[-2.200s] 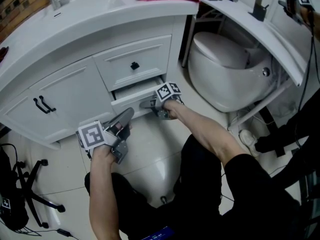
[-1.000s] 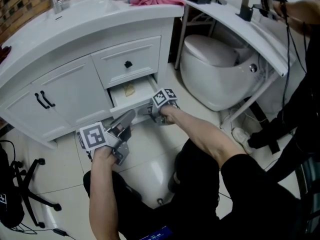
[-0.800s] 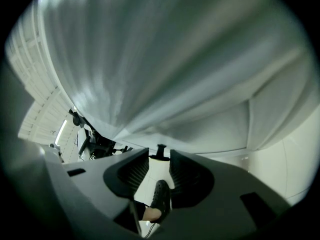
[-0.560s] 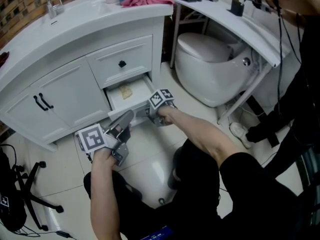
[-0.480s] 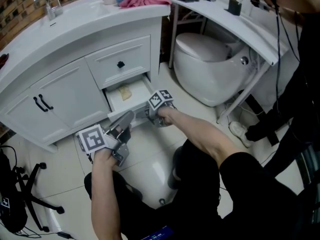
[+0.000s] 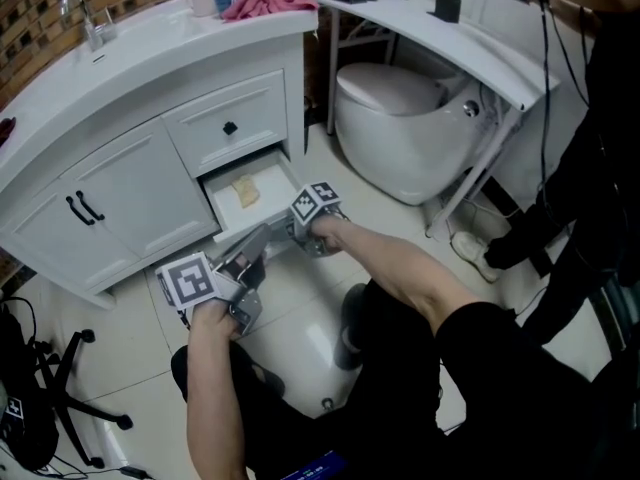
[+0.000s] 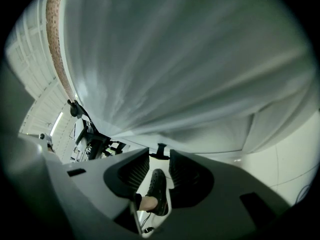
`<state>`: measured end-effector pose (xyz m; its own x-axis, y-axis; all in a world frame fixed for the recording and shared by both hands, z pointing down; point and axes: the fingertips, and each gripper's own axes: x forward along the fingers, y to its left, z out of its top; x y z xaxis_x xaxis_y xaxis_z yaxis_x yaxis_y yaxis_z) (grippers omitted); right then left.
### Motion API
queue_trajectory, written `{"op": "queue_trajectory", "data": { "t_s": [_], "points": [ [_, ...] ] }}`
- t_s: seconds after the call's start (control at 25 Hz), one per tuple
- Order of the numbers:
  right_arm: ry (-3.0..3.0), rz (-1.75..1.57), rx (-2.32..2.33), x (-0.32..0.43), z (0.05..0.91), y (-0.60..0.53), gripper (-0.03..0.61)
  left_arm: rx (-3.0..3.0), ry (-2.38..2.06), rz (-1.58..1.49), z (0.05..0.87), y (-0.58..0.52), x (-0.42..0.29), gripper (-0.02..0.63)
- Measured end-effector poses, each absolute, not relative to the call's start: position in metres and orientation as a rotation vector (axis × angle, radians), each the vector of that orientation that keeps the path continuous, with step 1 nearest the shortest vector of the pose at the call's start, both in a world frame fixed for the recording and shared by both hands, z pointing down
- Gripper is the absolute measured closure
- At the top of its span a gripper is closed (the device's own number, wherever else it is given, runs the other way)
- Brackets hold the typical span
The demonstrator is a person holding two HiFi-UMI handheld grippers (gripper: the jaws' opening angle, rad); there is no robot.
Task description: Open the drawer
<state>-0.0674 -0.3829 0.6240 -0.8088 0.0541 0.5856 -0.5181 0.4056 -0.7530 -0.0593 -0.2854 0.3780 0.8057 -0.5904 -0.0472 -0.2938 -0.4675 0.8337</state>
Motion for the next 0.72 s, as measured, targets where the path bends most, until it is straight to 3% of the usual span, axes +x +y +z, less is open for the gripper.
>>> {"op": "queue_trajectory", "data": {
  "t_s": [0.48,0.72],
  "points": [
    [-2.143,1.393,0.486,-0.059,0.619,-0.378,0.436,2.126,-0.681,-0.383,0.372,-0.263,-0.062,0.623],
    [-2.273,1.504,0.412,-0.055,0.574,-0.363,0.459,2.152,-0.664,-0.368,0.368,-0.251,-0.053,0.623]
  ]
}}
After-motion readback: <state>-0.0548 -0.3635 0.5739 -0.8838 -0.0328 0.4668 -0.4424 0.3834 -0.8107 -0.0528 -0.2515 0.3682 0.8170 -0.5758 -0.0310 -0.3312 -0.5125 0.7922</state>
